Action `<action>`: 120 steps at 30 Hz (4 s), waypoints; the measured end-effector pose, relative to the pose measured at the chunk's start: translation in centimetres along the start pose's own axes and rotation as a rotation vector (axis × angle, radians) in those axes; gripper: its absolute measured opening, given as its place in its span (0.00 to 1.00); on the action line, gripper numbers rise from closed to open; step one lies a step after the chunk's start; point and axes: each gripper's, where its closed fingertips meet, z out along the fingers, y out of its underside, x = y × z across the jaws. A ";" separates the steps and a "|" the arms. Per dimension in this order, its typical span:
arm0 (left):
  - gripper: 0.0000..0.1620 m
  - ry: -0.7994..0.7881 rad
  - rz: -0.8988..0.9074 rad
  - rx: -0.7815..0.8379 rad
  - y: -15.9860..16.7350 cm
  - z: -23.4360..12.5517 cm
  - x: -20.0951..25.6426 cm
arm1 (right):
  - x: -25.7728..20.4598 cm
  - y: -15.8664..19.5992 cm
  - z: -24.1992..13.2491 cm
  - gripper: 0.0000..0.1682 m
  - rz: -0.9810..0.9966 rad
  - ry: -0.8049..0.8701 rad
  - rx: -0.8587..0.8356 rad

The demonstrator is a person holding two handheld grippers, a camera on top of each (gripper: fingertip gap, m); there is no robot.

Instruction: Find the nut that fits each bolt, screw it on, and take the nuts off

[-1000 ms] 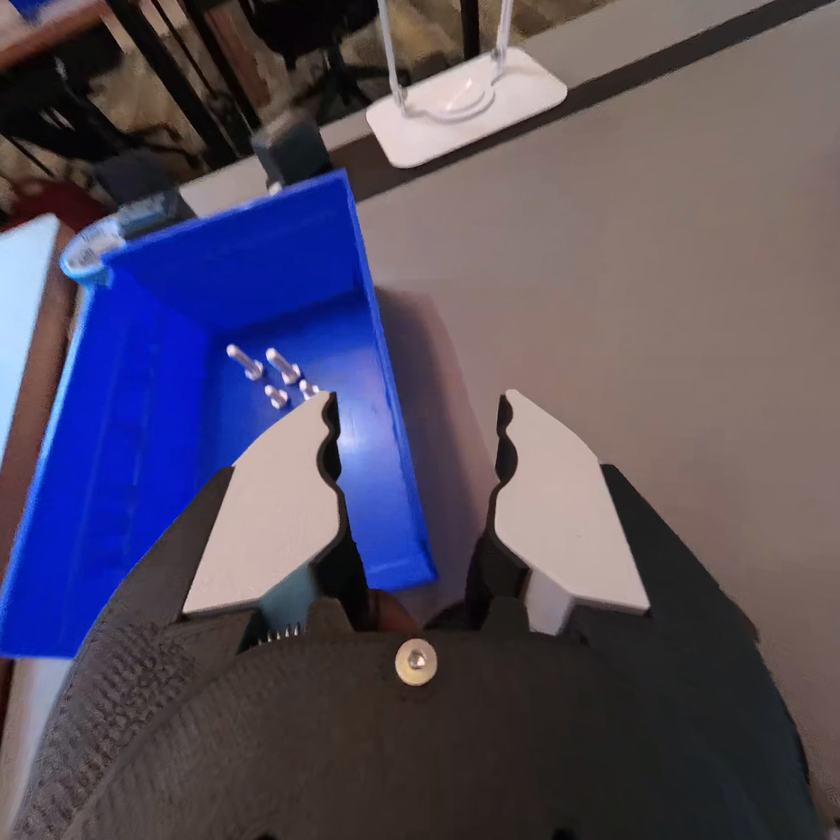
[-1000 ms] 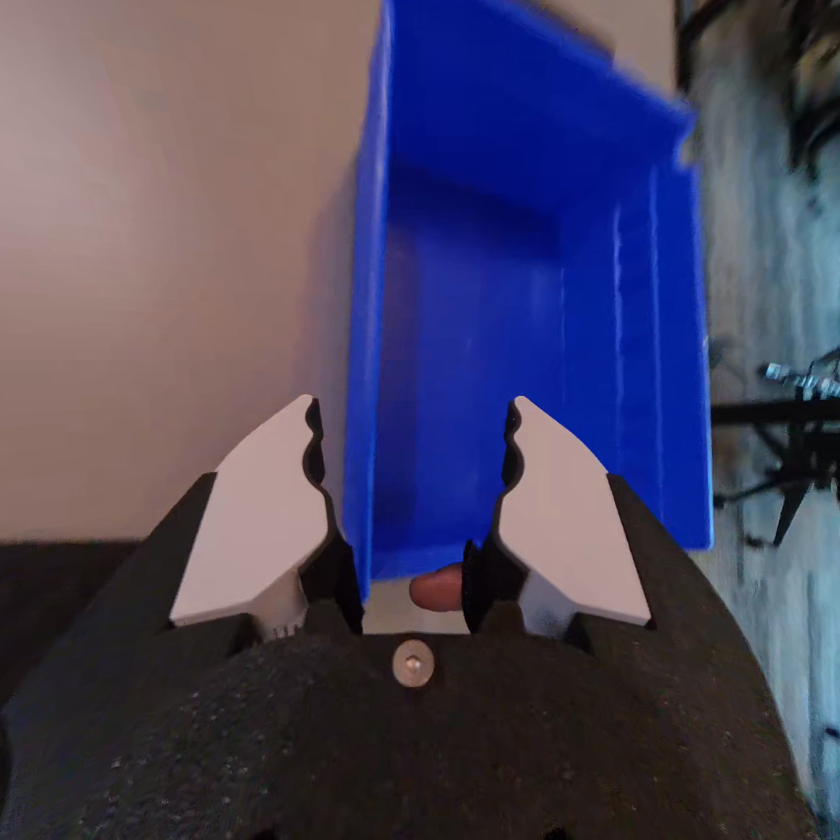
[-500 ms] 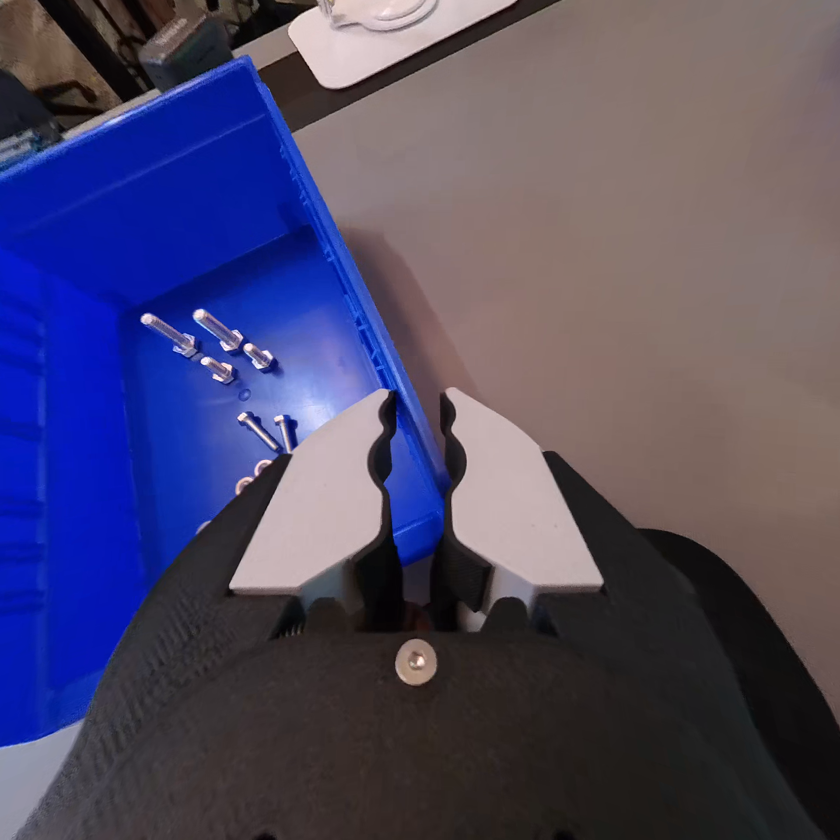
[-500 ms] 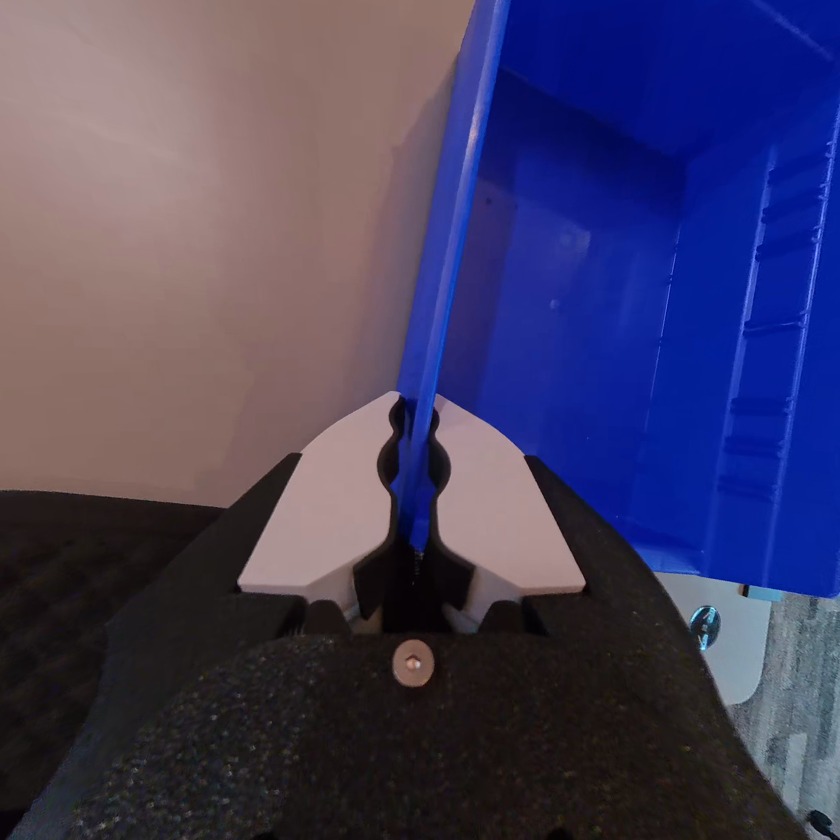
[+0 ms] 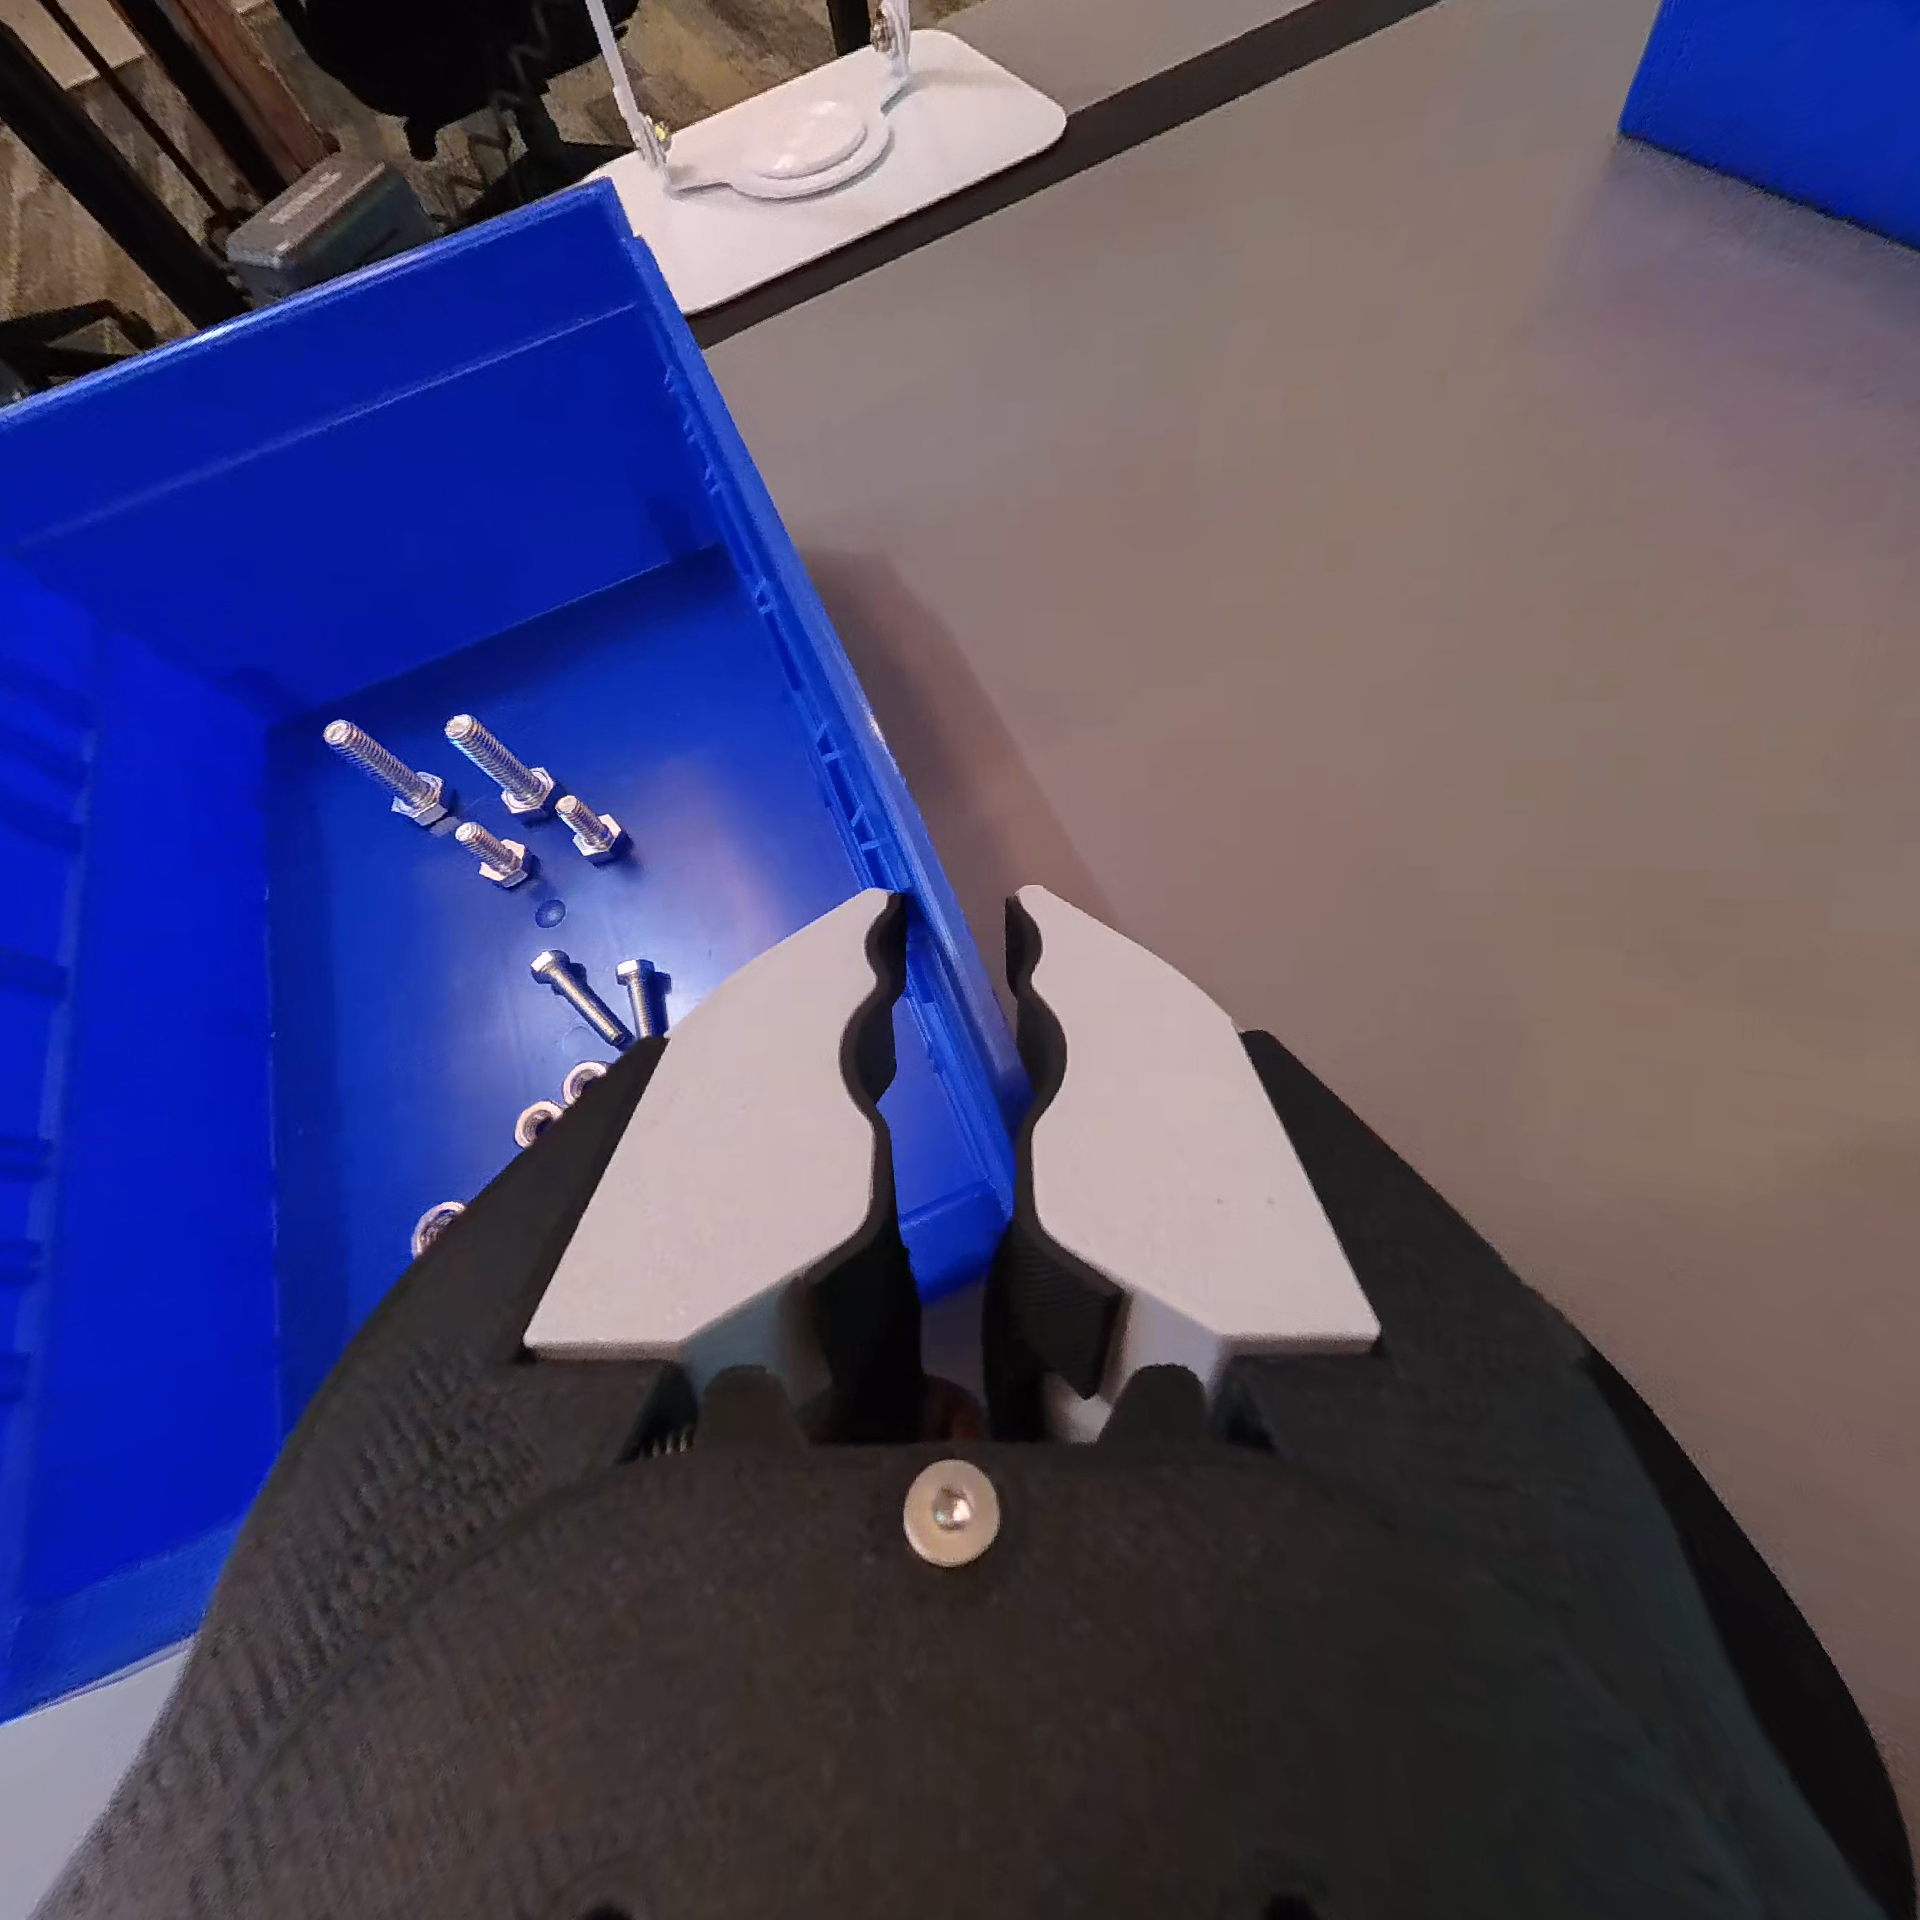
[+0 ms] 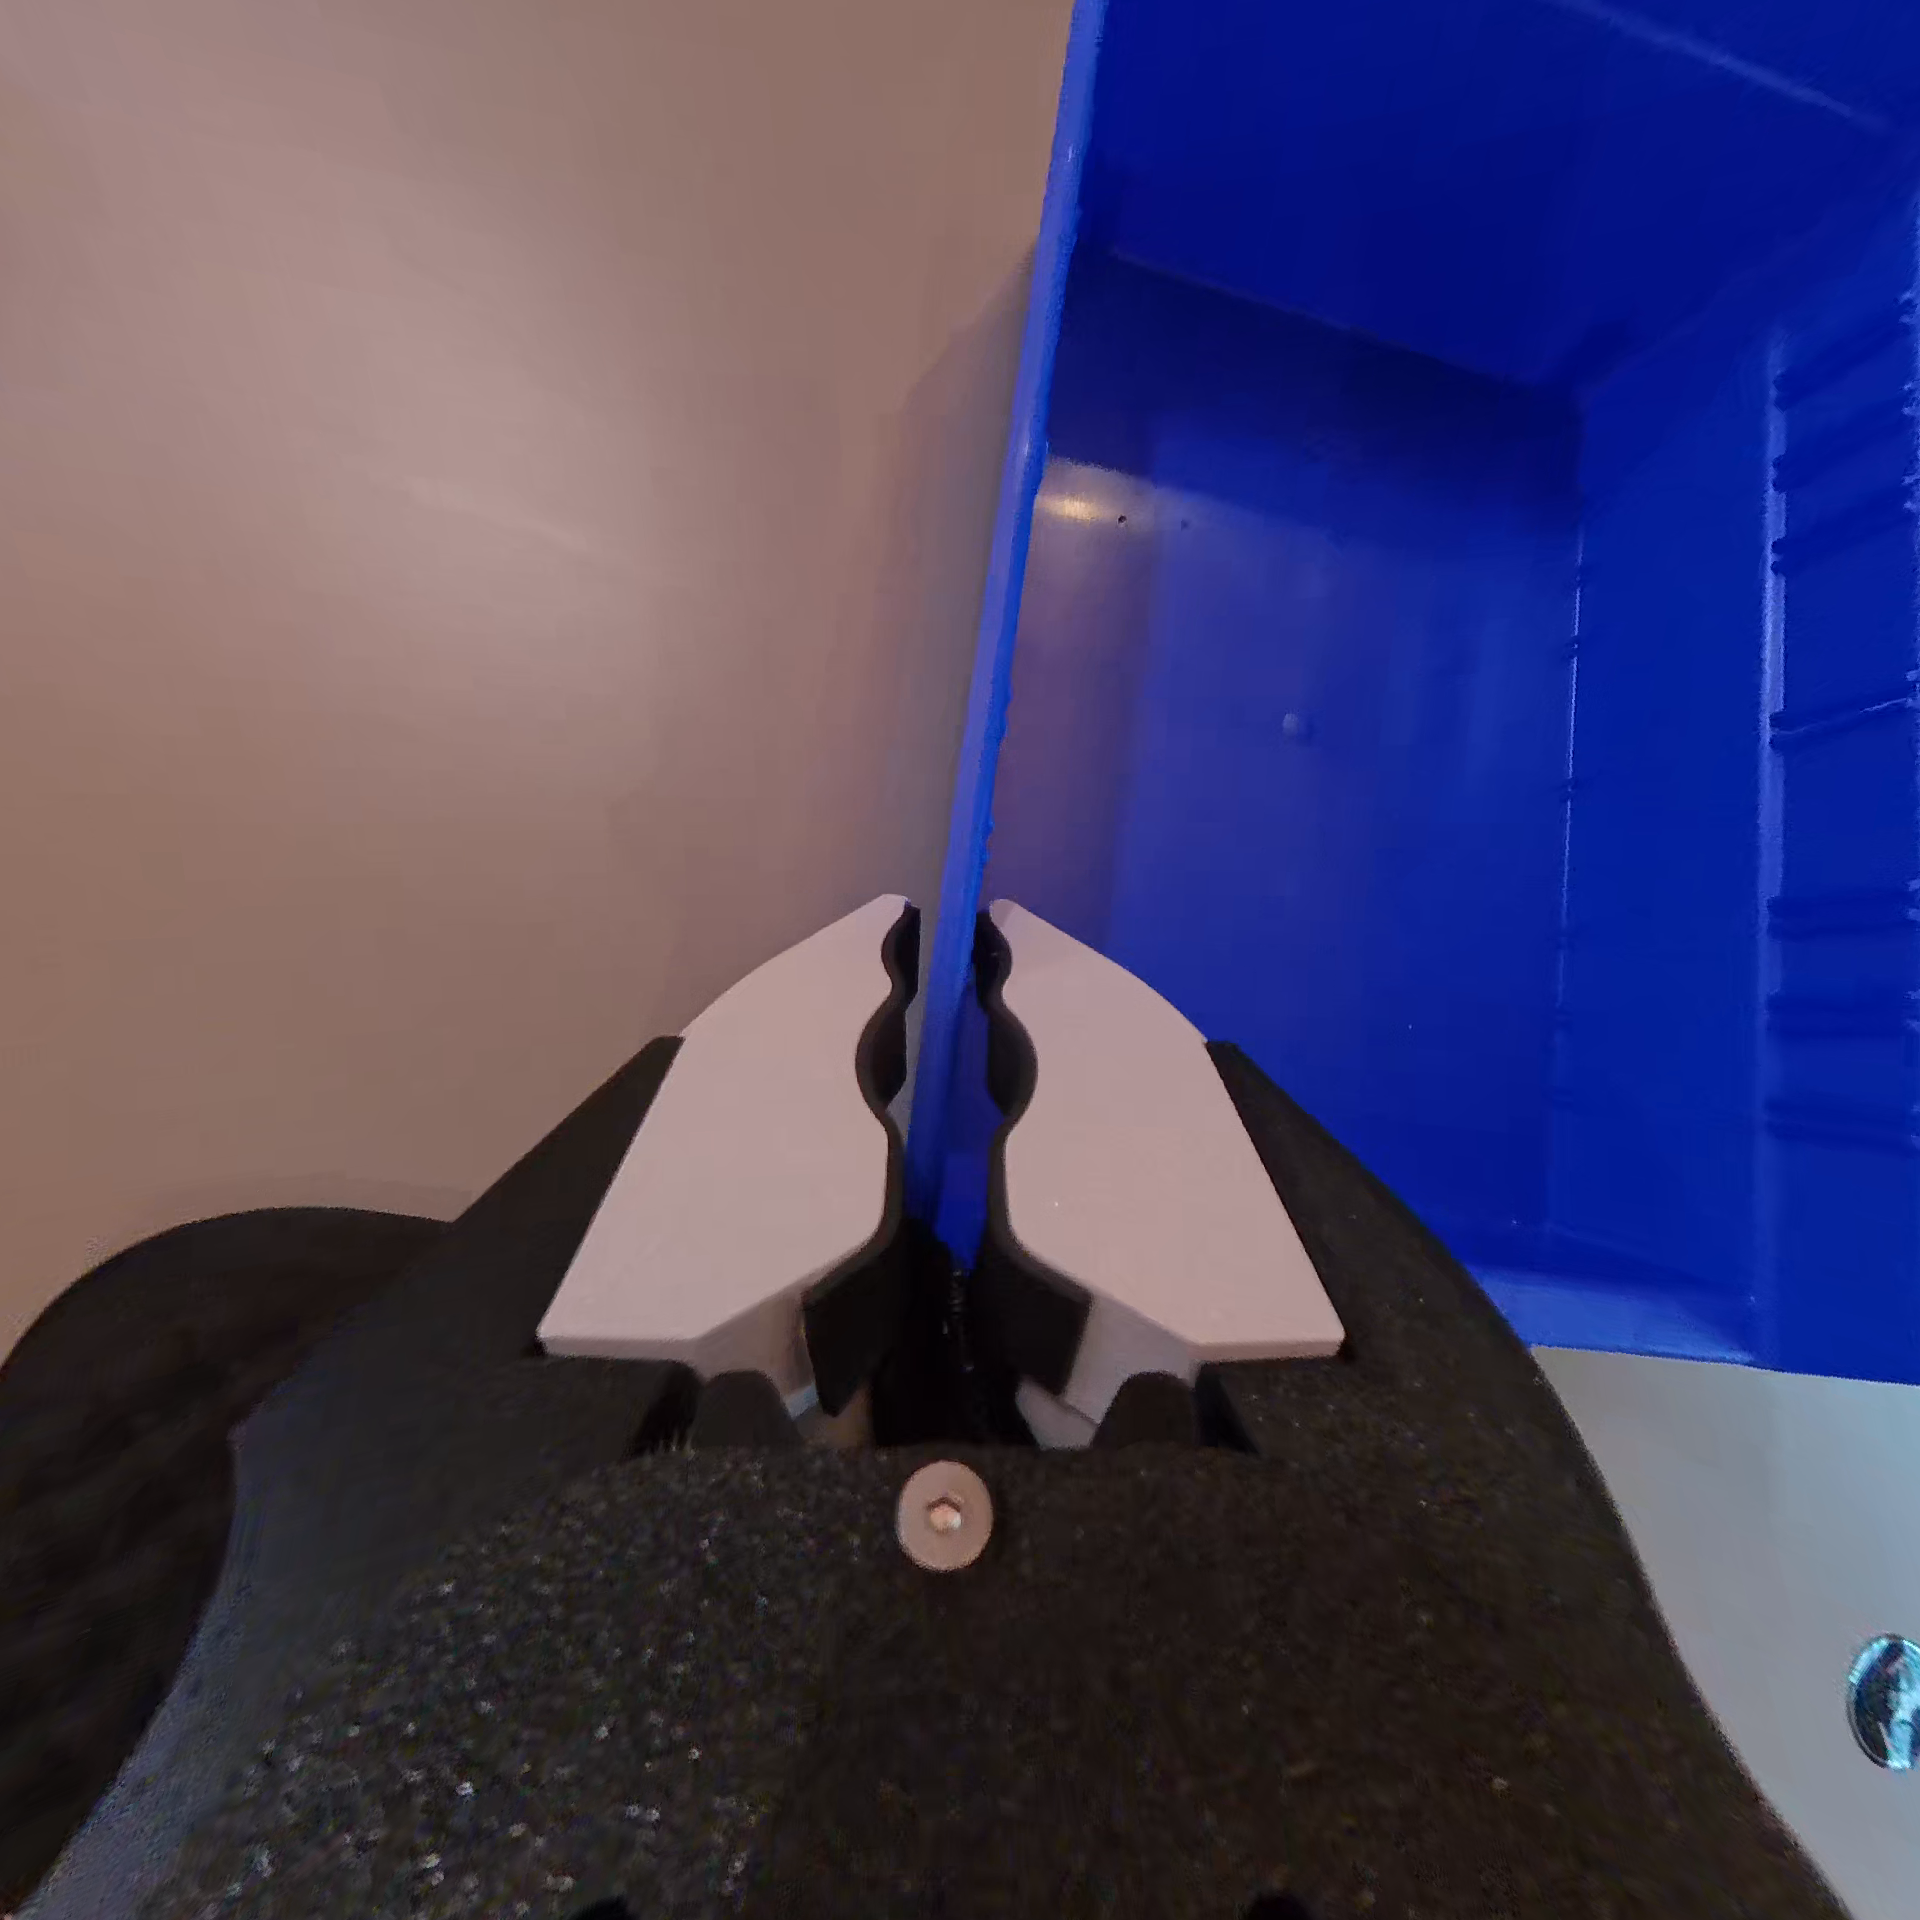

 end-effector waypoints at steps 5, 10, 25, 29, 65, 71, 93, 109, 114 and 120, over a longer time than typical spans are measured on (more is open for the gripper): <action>0.13 0.025 0.014 0.007 -0.2 0.3 0.1 | -0.5 -1.4 -0.2 0.09 0.010 -0.006 0.098; 0.40 0.208 -0.094 0.122 -1.7 -1.1 0.8 | -2.6 -6.0 -3.7 0.26 -0.078 -0.028 0.433; 0.30 0.113 -0.102 -0.096 -5.2 5.2 -12.2 | -18.4 -8.7 -1.5 0.50 -0.135 -0.883 0.624; 0.24 0.079 -0.067 -0.263 -2.5 8.9 -13.4 | -17.7 -8.8 -1.4 0.43 -0.067 -0.879 0.664; 0.06 0.668 0.382 0.038 -7.9 -3.8 10.2 | -22.1 -4.0 -3.3 0.48 -0.536 -1.018 0.696; 0.06 0.738 0.494 -0.169 -1.4 -0.5 16.6 | -22.4 -3.3 -4.4 0.50 -0.568 -1.079 0.713; 0.24 0.752 0.420 -0.301 1.9 1.3 16.6 | -23.1 -2.0 -4.1 0.50 -0.626 -1.098 0.658; 0.26 0.077 -0.002 -0.204 0.8 -5.2 -8.1 | -23.3 -2.0 -4.4 0.51 -0.635 -1.092 0.664; 0.24 0.189 0.037 -0.416 4.9 -1.9 -7.2 | -23.4 -2.0 -4.3 0.51 -0.633 -1.094 0.659; 0.23 0.242 0.073 -0.610 7.9 0.9 -6.5 | -23.3 -2.1 -4.2 0.51 -0.630 -1.090 0.660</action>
